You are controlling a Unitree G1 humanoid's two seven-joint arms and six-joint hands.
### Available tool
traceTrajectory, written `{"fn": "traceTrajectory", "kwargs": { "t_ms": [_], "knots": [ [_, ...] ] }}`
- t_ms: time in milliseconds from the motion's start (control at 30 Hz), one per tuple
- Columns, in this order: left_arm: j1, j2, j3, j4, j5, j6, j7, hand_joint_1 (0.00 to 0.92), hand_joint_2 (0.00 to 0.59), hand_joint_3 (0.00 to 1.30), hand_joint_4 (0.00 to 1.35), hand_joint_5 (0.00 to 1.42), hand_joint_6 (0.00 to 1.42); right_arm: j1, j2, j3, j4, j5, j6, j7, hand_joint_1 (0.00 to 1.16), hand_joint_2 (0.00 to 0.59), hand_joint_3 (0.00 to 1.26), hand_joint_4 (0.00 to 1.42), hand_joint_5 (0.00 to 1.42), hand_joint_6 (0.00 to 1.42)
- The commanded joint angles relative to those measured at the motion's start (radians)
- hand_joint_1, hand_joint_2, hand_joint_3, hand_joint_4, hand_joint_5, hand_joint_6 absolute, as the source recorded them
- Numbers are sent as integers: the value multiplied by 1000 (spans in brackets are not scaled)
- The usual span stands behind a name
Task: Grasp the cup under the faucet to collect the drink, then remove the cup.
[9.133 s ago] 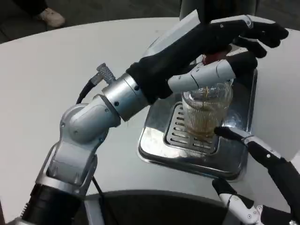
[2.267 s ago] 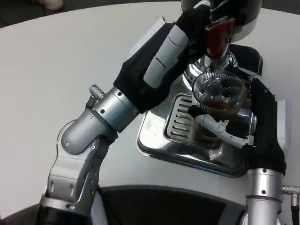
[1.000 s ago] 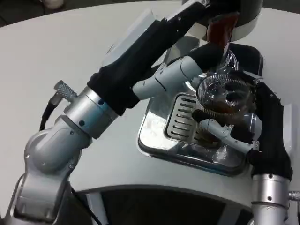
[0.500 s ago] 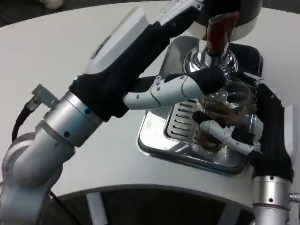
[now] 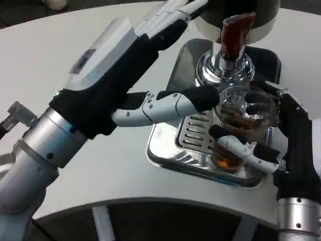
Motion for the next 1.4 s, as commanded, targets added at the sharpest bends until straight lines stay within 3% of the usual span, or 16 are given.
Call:
{"fn": "traceTrajectory", "kwargs": {
  "t_ms": [33, 600, 900, 1267, 1400],
  "knots": [
    [39, 30, 18, -10, 4, -25, 10, 0, 90, 134, 0, 0, 0, 32, 15, 9, -67, 7, -9, 17, 954, 146, 768, 814, 938, 828],
    [116, 102, 75, -13, -34, -102, -11, 0, 89, 142, 0, 0, 0, 146, 36, 27, -234, 22, 15, 111, 954, 146, 774, 814, 938, 828],
    [209, 181, 118, -4, -83, -186, -48, 0, 89, 143, 0, 0, 0, 250, 39, 51, -372, 47, 48, 192, 954, 146, 775, 814, 938, 841],
    [380, 264, 212, -8, -176, -305, -112, 0, 88, 71, 0, 0, 0, 331, 4, 86, -513, 83, 79, 318, 954, 146, 775, 814, 938, 842],
    [472, 310, 273, 27, -227, -412, -162, 0, 88, 44, 0, 0, 0, 365, -16, 93, -580, 116, 106, 373, 954, 146, 775, 814, 938, 842]
  ]
}}
